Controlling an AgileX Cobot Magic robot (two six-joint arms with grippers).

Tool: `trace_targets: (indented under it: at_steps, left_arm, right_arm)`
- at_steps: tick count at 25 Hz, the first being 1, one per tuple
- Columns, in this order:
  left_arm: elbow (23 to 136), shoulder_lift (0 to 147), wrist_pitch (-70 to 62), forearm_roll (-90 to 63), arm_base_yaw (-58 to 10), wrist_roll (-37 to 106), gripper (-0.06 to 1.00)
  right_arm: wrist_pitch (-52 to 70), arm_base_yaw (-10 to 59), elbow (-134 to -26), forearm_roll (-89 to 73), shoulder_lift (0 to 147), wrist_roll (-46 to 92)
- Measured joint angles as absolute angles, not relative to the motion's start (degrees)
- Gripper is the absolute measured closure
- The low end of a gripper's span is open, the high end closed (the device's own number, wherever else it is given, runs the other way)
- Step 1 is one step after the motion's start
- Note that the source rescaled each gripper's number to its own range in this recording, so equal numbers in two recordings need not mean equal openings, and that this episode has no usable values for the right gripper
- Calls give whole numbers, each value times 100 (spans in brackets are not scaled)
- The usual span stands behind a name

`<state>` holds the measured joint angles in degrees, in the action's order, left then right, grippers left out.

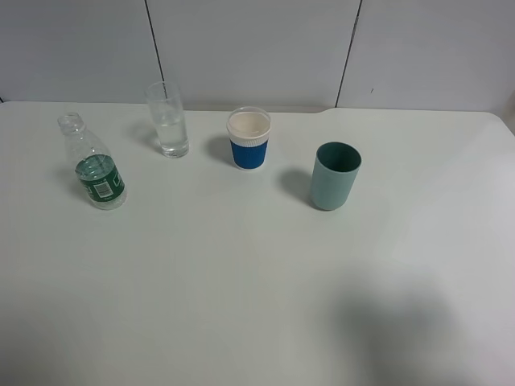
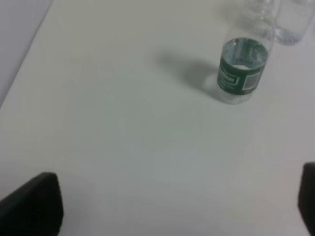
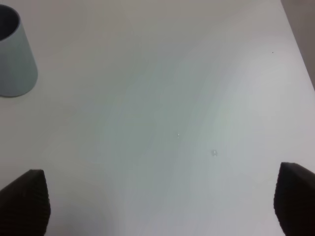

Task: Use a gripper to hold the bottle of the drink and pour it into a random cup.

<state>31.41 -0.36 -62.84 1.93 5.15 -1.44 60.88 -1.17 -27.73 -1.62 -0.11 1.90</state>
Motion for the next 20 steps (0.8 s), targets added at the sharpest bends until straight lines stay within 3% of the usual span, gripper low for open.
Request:
trace_targets:
  at_steps: [20]
  left_arm:
    - [2928, -36, -6049, 167, 516, -144, 2]
  right_arm:
    - [6088, -117, -2773, -162, -11, 190]
